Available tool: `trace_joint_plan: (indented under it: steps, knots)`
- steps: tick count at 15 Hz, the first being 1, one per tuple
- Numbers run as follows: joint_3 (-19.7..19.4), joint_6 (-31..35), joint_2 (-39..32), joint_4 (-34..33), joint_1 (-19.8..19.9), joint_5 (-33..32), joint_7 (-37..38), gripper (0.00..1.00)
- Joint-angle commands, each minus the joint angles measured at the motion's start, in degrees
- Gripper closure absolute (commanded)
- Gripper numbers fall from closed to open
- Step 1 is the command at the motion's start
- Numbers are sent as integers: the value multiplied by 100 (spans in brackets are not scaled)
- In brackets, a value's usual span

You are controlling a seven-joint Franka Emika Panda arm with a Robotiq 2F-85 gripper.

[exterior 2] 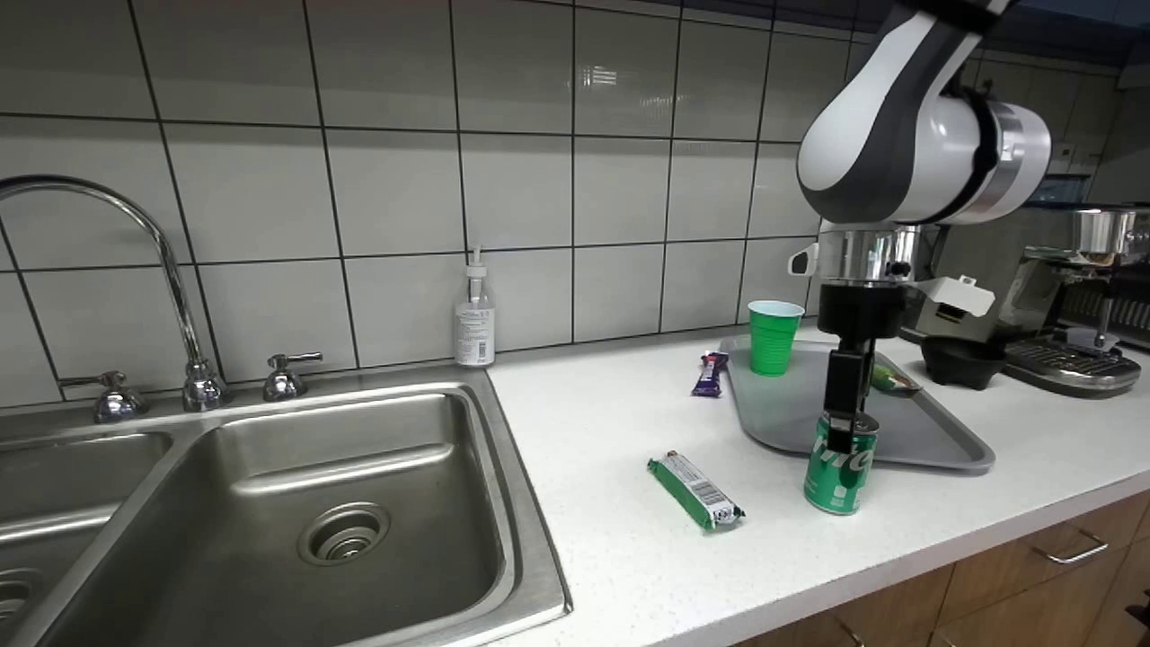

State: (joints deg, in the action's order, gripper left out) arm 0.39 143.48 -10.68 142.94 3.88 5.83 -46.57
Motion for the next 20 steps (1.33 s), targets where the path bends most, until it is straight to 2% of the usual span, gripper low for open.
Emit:
trace_joint_plan:
  steps: [1,4,8,20]
  knots:
    - [113,148,42,81,114,151,-170,32]
    - [111,157,37,80,119,187,-162,58]
    - [104,193,35,72,122,230,-106,60]
    - [26,-417,714,-93,94,600,-542,60]
